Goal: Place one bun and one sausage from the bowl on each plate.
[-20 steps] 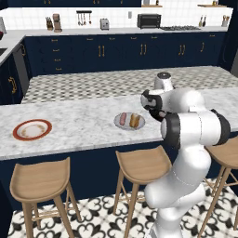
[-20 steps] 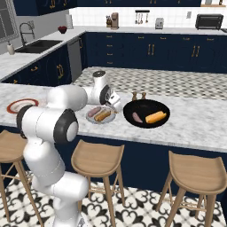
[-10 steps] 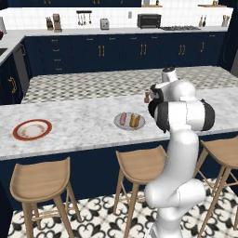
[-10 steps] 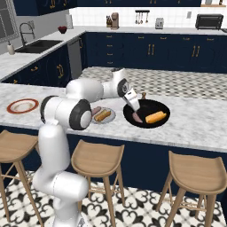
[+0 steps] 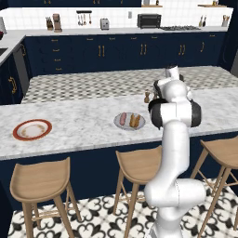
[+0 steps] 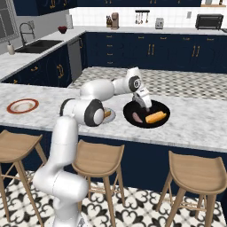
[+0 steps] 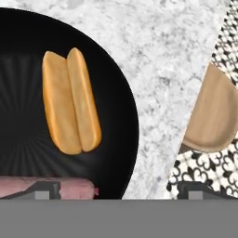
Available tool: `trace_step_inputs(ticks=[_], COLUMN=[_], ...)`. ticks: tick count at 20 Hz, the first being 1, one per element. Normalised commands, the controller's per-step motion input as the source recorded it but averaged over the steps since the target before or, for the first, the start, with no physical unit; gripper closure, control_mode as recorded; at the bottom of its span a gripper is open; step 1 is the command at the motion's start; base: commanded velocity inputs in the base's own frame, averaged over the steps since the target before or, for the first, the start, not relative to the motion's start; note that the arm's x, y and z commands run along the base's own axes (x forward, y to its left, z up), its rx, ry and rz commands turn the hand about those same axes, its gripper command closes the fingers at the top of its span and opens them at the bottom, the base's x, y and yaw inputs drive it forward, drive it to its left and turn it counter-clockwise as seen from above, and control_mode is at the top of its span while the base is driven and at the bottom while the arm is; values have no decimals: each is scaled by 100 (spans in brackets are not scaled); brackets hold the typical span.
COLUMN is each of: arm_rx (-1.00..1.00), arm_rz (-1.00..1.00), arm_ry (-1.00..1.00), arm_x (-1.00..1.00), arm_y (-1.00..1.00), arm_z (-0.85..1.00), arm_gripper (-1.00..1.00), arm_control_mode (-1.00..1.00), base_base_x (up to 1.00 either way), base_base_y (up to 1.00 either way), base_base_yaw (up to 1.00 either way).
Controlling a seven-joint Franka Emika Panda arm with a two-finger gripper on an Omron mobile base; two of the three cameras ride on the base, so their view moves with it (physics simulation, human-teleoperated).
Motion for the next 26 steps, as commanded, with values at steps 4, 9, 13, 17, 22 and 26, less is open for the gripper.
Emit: trace_step_inputs(ticks=[4,9,13,17,22,26], arm_rx=[4,8,4,0,-16,-16], arm_rz=[0,3,3,0,0,0], arm_ry=[6,0,-1,-9,-34,-20], arm_x=[18,16,2,0,-26,-31], arm_y=[-30,-10,-1,0,6,2], arm_z=[-41,-41,-53,-47,-36,-37], arm_gripper=[-100,-100,-100,-100,-100,-100], arm_control_mode=[-100,-100,-100,-100,-100,-100], base_base_x=[0,0,0,0,0,0], base_base_y=[0,0,0,0,0,0], base_base_yaw=[0,0,0,0,0,0])
